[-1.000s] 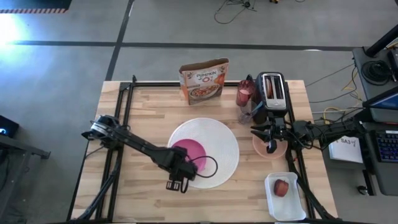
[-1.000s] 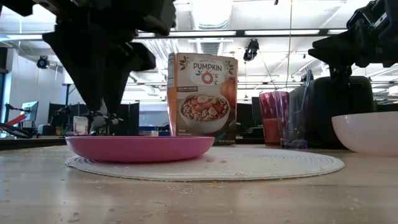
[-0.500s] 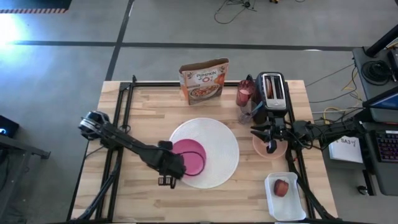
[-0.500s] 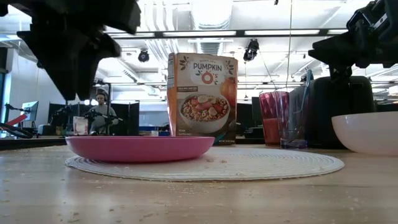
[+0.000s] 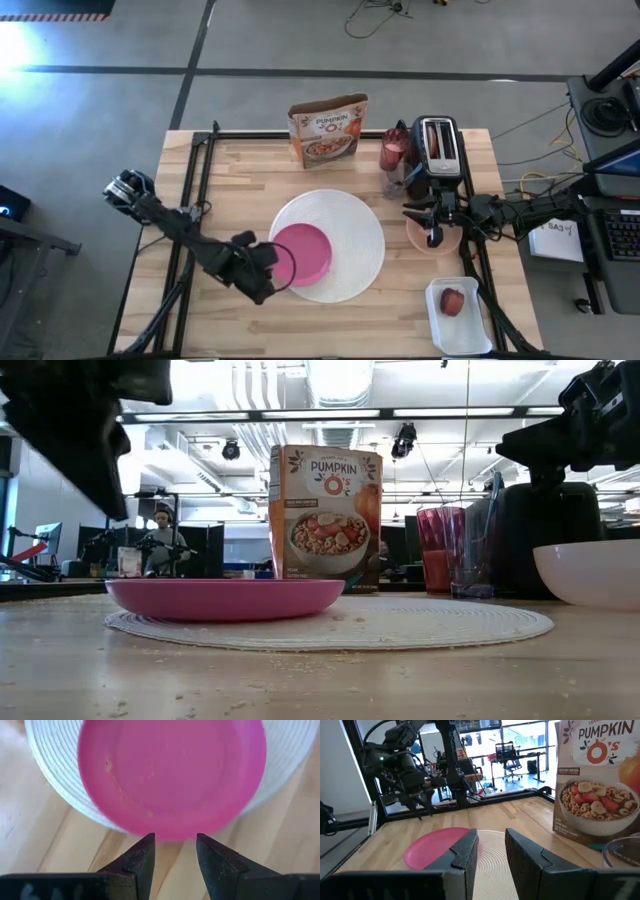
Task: Arrange a breakfast setting
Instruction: Put the orange bowl on the white tablemat to the right of the pink plate
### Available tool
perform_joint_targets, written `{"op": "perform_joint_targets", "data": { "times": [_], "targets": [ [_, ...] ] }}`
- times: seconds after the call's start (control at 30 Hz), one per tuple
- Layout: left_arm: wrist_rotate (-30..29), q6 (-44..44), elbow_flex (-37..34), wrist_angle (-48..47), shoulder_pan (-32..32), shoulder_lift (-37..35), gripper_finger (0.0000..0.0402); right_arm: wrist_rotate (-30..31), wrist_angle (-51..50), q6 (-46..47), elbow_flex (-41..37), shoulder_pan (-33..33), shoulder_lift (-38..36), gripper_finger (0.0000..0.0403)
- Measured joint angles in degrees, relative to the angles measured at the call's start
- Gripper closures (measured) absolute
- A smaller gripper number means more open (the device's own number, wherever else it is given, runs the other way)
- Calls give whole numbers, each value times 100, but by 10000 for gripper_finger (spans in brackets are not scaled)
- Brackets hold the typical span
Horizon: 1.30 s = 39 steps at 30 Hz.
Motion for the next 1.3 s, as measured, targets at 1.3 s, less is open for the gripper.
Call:
{"op": "perform_joint_targets", "data": {
  "times": [1.3],
  "targets": [
    [-1277,-1505,-305,-1284,90,-223,274,1362,-4621,5164,2445,0,1005,312]
  ]
}}
